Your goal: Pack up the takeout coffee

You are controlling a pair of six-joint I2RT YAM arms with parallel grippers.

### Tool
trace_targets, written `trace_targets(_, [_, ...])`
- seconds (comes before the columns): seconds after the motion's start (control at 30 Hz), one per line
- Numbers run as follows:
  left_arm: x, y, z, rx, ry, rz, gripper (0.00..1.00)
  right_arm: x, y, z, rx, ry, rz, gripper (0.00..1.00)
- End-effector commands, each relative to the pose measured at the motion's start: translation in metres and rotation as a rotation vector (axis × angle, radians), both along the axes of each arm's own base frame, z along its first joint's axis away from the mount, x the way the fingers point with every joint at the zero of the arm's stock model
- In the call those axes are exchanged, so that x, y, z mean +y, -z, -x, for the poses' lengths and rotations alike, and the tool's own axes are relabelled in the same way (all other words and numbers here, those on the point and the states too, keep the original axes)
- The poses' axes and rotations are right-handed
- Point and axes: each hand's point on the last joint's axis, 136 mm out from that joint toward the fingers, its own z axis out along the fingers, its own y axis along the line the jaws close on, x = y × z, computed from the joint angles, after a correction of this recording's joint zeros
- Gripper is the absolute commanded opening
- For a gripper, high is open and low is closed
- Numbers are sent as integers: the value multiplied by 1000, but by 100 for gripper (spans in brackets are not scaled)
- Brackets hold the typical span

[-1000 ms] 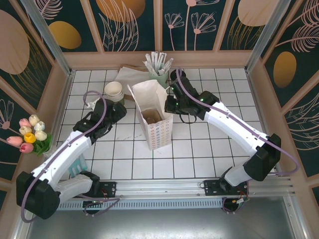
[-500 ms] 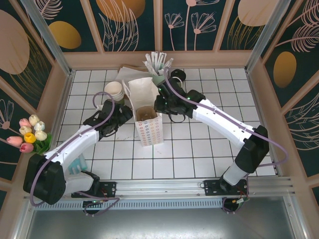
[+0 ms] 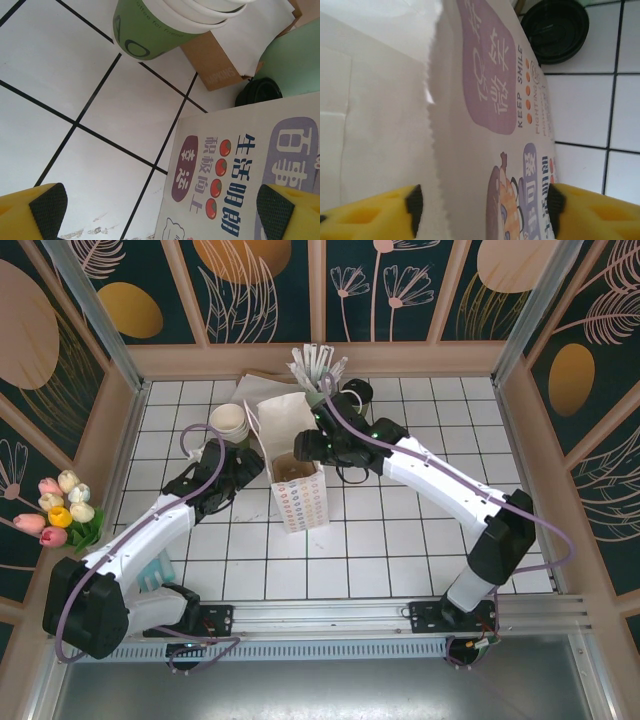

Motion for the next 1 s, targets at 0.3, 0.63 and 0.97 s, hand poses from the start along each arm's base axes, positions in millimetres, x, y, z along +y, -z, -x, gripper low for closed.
trace_targets(0.3, [3, -2, -2, -16, -28, 14, 98, -43, -93, 11, -349, -61, -50, 99])
trace_targets(0.63, [-6, 17, 5, 52, 3, 46, 98, -103, -134, -15, -537, 159, -20, 99])
trace_targets(0.97, [-19, 33, 20, 100, 29, 136, 99, -181, -116, -82, -575, 345, 11, 99])
